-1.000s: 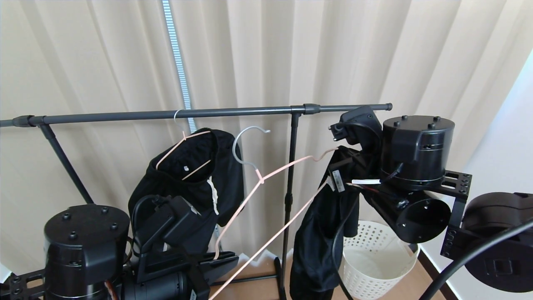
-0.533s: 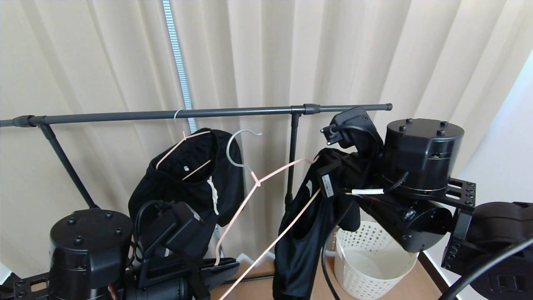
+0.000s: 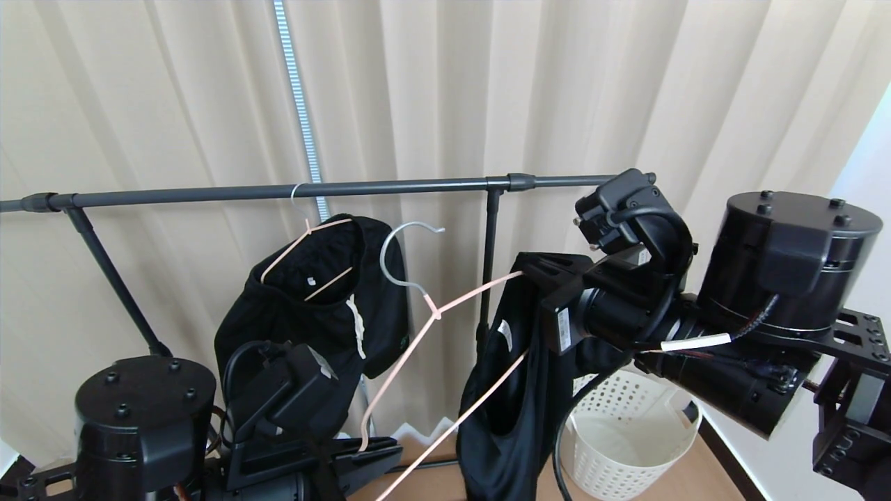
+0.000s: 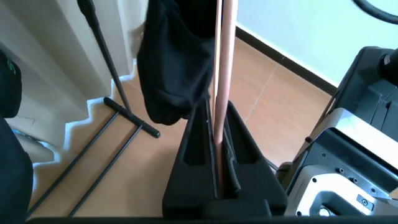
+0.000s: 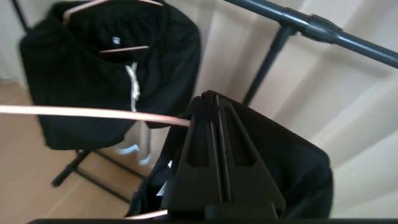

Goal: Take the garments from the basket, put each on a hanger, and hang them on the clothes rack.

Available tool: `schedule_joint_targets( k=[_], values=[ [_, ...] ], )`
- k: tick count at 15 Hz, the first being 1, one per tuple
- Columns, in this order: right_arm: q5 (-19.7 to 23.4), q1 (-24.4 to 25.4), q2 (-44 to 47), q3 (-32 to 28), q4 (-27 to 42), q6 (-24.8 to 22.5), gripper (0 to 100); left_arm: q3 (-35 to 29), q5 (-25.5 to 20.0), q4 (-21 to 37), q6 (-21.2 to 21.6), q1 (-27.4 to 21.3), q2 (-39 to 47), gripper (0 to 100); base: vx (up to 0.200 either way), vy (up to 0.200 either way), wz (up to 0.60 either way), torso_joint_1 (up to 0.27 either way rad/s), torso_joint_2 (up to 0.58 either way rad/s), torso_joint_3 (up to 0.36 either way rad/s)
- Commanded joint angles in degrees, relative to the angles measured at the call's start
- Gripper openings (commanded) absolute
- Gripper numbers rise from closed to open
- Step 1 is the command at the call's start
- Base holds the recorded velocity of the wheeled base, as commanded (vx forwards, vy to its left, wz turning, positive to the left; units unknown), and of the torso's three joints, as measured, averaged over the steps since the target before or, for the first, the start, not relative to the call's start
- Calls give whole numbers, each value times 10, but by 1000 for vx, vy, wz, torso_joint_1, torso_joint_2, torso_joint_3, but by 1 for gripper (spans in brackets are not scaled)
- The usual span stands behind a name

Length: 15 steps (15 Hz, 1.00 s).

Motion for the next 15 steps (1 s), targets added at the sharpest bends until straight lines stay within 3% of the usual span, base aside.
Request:
schedule_joint_targets(
  k=[1,6,8,10,15],
  values=[
    [2,0,-16,6,0,0,0,2,1,-4,0,1,-1,0,0,0,0,0,0,0],
    [70,2,-35,35,-1,7,0,4,1,-14,0,2,1,0,0,0,0,0,0,0],
    [99,36,-36,37,-1,47,0,7,1,-14,7,2,-2,0,0,0,0,0,0,0],
    [97,77,-34,35,-1,82,0,8,1,-14,11,2,2,0,0,0,0,0,0,0],
    [83,126,-30,33,-2,98,0,17,1,-33,12,1,7,0,0,0,0,0,0,0]
  ],
)
